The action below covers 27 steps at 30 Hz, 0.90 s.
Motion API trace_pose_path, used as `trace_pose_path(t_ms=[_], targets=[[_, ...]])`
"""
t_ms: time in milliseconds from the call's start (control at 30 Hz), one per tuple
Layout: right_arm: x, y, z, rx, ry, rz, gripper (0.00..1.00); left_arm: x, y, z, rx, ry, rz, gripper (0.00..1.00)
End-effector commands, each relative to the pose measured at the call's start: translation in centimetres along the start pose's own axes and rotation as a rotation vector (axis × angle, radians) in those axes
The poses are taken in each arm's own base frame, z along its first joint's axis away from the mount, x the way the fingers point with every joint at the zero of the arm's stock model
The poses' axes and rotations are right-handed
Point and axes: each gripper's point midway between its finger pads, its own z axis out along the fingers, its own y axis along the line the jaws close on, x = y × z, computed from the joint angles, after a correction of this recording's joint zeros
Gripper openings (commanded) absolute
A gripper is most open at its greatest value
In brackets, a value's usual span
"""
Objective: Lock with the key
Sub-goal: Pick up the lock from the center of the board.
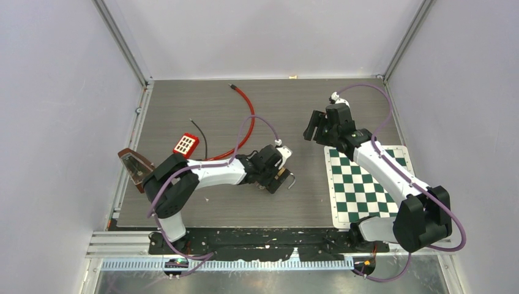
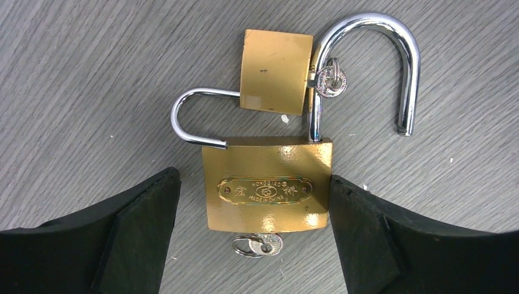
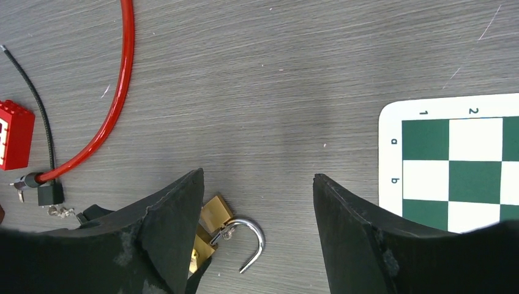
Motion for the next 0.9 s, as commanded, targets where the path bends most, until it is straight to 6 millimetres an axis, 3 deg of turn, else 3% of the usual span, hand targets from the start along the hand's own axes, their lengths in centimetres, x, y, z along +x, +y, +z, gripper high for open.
trace_pose_path(t_ms=[0, 100, 233, 333, 400, 633, 867], targets=[[-0.1, -0.1, 0.2, 0.015, -0.007, 0.025, 0.72, 0.6, 0.3, 0.3, -0.046, 0.025, 0.034, 0.84], [0.1, 0.0, 0.4, 0.013, 0.002, 0.032, 0.71, 1.0, 0.1, 0.3, -0.042, 0.033, 0.038, 0.72], [0.2, 0.1, 0.4, 0.01, 0.009, 0.039, 0.7, 1.1, 0.3, 0.0, -0.048, 0.031, 0.034, 0.44], [0.3, 0.1, 0.5, 0.008, 0.013, 0.041, 0.7, 0.4, 0.6, -0.8, -0.061, 0.006, 0.032, 0.23], [0.3, 0.2, 0.5, 0.005, 0.014, 0.042, 0.7, -0.3, 0.8, -1.4, -0.073, -0.018, 0.031, 0.14], [-0.3, 1.4, 0.2, -0.047, 0.001, 0.04, 0.74, -4.2, 0.7, -5.7, -0.043, -0.155, 0.054, 0.0], [-1.2, 3.4, -0.6, -0.139, 0.0, 0.032, 0.77, -7.2, 0.9, -10.3, -0.025, -0.301, 0.102, 0.0]])
